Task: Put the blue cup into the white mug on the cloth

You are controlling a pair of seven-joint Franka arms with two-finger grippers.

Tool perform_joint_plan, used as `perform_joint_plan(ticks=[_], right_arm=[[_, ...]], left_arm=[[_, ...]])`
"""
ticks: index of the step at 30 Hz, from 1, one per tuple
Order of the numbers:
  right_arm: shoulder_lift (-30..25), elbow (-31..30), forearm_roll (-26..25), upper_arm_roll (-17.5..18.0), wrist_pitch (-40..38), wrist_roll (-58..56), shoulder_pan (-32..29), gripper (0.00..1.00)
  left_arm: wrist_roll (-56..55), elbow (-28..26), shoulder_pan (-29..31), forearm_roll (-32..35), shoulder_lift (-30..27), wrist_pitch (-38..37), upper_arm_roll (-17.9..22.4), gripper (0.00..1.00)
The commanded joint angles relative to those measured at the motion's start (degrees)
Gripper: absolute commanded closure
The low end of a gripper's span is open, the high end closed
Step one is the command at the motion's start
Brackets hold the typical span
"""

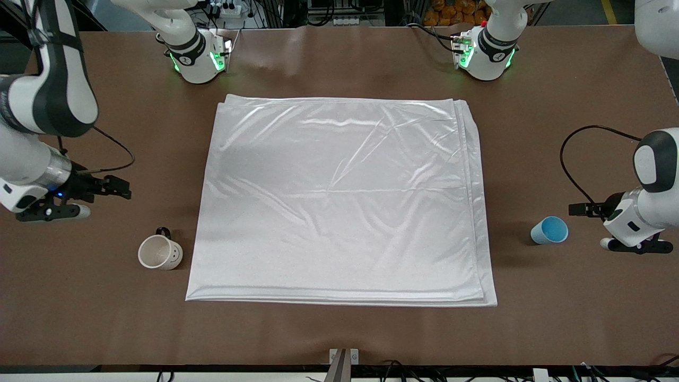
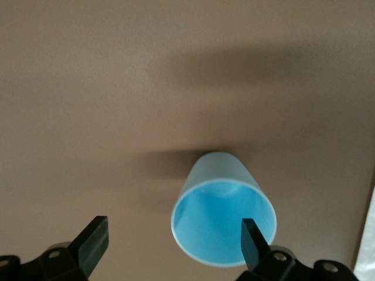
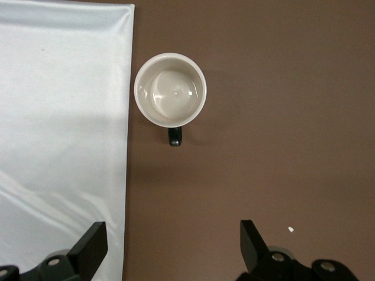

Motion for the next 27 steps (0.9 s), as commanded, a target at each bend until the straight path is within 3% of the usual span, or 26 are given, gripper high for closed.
perform_joint_plan(ticks=[1,6,9,14,15,16,18,23,27], right_arm=[[2.6,1.4,1.7,0.0,2.7,0.9,0.7,0.02],[5.0,3.6,1.8,0.0,3.2,0.9,0.8,0.17],[6.2,4.6,1.7,0.0,3.3,0.9,0.8,0.34],[6.9,6.0,1.7,0.0,3.3,0.8,0.9,0.7],[6.9,6.0,1.6,0.0,3.3,0.8,0.9,0.77],[6.9,6.1,1.5,0.0,3.3,0.8,0.9,0.83],[6.9,6.2,1.3,0.0,3.2,0.7,0.9,0.99],[5.5,7.3,1.0,0.0,2.2,0.5,1.4,1.0],[1.9,8.3,0.5,0.1,-2.9,0.8,2.8,1.0]], left_arm=[[0.9,1.5,0.6,1.5,2.3,2.6,-0.3,0.0],[0.9,1.4,0.9,1.5,2.9,3.5,-0.3,0.0],[0.8,1.4,0.9,1.0,3.4,4.2,-0.3,0.01],[-0.2,1.3,1.0,0.2,3.6,4.4,-0.3,0.82],[-0.2,1.1,1.1,-0.1,3.5,4.4,-0.3,0.96],[-0.2,1.1,1.5,-0.4,3.5,4.4,-0.3,1.0],[-0.2,1.0,2.4,-0.8,3.4,4.4,-0.3,1.0],[-0.2,1.0,2.7,-0.9,3.4,4.3,-0.4,1.0],[-0.1,1.0,2.7,-1.0,3.4,4.4,-0.4,1.0]])
